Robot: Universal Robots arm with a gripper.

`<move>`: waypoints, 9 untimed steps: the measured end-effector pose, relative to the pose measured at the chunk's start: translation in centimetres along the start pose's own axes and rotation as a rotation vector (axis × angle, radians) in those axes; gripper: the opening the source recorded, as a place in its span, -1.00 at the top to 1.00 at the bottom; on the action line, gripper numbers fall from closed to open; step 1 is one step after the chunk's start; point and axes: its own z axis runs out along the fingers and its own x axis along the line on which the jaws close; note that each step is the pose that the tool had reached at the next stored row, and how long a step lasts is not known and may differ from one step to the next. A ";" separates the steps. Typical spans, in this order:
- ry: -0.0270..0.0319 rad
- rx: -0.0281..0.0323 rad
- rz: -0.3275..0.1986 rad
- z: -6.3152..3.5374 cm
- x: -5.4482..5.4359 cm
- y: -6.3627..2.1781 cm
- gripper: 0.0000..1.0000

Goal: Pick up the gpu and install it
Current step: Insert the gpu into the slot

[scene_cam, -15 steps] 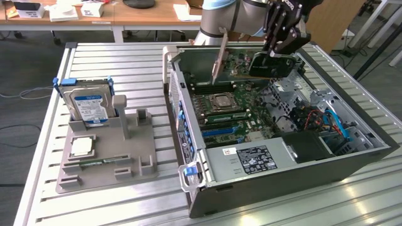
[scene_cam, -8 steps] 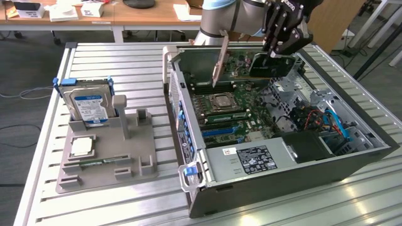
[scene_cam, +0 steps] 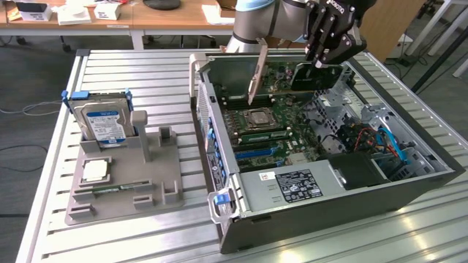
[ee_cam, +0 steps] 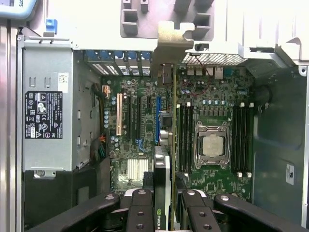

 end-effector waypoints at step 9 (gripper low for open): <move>0.0002 0.0247 -0.001 0.07 0.0 0.09 0.47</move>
